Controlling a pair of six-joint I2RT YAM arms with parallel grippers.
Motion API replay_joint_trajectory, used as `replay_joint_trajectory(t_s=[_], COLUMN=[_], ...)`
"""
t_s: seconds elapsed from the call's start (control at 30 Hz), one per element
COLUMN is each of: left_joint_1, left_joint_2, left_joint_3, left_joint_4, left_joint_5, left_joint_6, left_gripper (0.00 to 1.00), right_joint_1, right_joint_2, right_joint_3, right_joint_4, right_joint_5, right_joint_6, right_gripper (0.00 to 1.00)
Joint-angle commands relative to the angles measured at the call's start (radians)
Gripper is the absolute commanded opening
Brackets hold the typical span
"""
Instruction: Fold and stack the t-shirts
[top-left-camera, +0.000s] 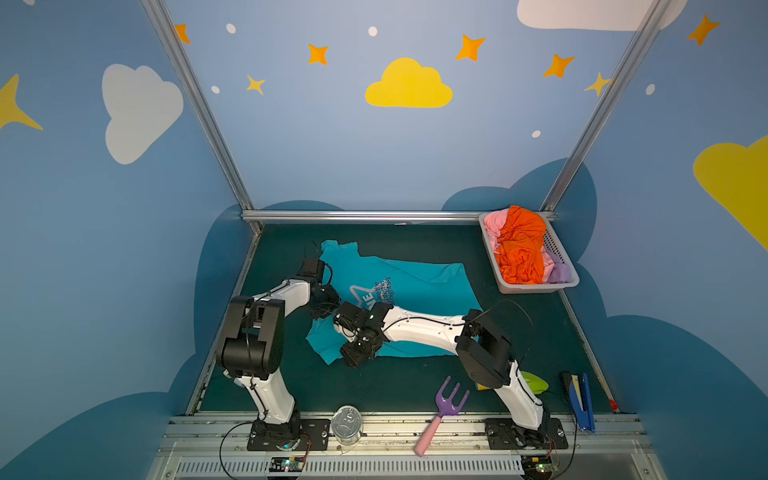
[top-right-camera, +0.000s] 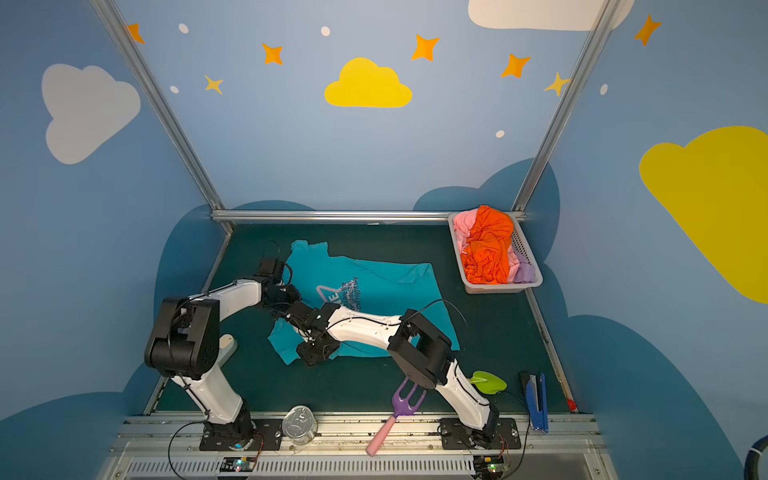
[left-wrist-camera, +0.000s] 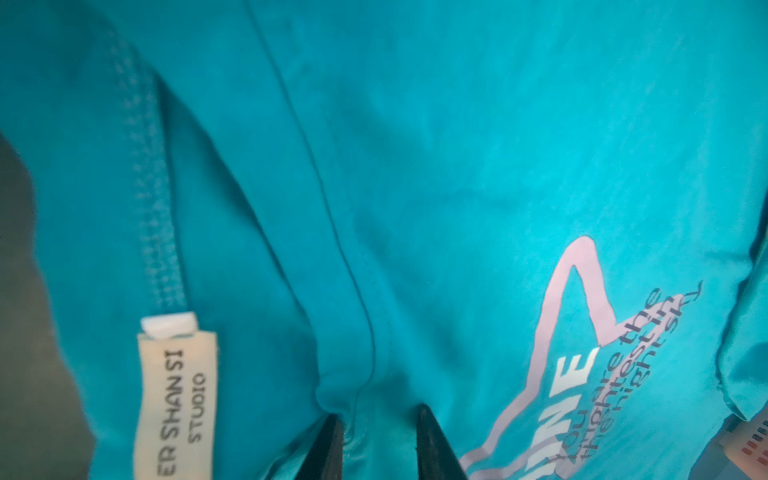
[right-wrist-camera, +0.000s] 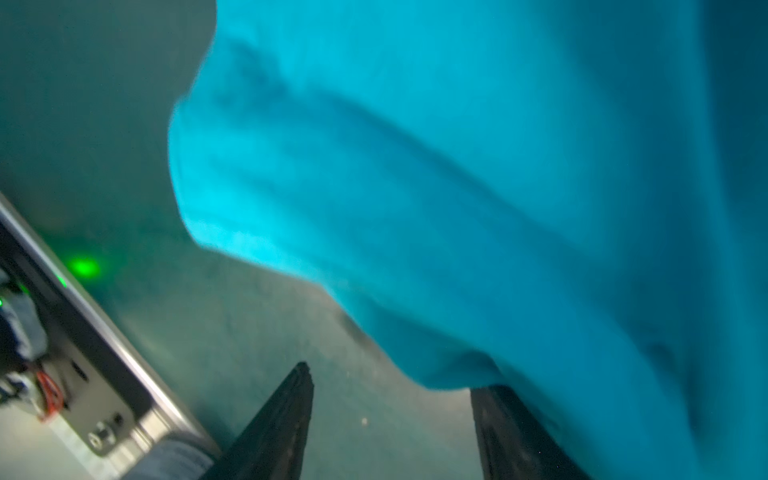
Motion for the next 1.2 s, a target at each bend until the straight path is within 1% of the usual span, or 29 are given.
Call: replay_joint_trajectory(t_s=[0.0,0.07,0.1,0.13,0.17,0.2,0.23,0.27,0.37,0.47,0.7,0.87,1.0,1.07,1.17], left_joint_1=[-0.009,-0.008,-0.009,-0.009,-0.008,-0.009,-0.008,-0.009,-0.008,-0.008,-0.009,-0.009,-0.008,-0.009,-0.008], left_joint_2=[0.109,0.112,0.113,0.115,0.116,0.118,0.119,0.119,0.119,0.119,0.132,0.132,0.132,0.133,0.136], left_joint_3=[-0.072,-0.078,-0.08,-0.081,-0.082,-0.082,-0.082,-0.082,-0.082,-0.082,-0.063,-0.056,-0.053,-0.05,-0.042], left_joint_4=[-0.016,-0.01,-0.008,-0.005,-0.005,-0.004,-0.004,-0.002,-0.002,-0.003,-0.013,-0.022,-0.028,-0.031,-0.038], left_joint_5=[-0.016,-0.011,-0.008,-0.006,-0.006,-0.003,-0.005,-0.002,-0.002,-0.001,0.0,-0.003,-0.003,-0.003,-0.005], left_joint_6=[0.005,0.006,0.004,0.003,0.004,0.005,0.006,0.005,0.007,0.01,0.017,0.024,0.027,0.027,0.029], left_gripper=[0.31,0.31,0.31,0.31,0.31,0.31,0.31,0.31,0.31,0.31,0.31,0.31,0.32,0.31,0.31], right_joint_1=[-0.027,-0.03,-0.033,-0.032,-0.032,-0.033,-0.035,-0.036,-0.041,-0.041,-0.04,-0.04,-0.037,-0.035,-0.028], right_joint_2=[0.055,0.064,0.07,0.077,0.084,0.091,0.096,0.102,0.098,0.05,-0.176,-0.303,-0.332,-0.333,-0.313], right_joint_3=[0.02,0.029,0.037,0.048,0.056,0.065,0.072,0.078,0.083,0.055,-0.083,-0.184,-0.209,-0.213,-0.205], right_joint_4=[0.057,0.079,0.085,0.088,0.087,0.084,0.081,0.072,0.05,0.035,-0.011,-0.069,-0.123,-0.14,-0.167], right_joint_5=[0.065,0.1,0.114,0.126,0.138,0.151,0.161,0.168,0.151,0.114,-0.076,-0.135,-0.218,-0.31,-0.403], right_joint_6=[0.061,0.078,0.082,0.086,0.091,0.101,0.111,0.121,0.128,0.12,0.066,0.058,0.041,0.022,-0.003], right_gripper=[0.61,0.6,0.57,0.51,0.4,0.21,0.07,0.0,0.0,0.0,0.0,0.0,0.0,0.0,0.0])
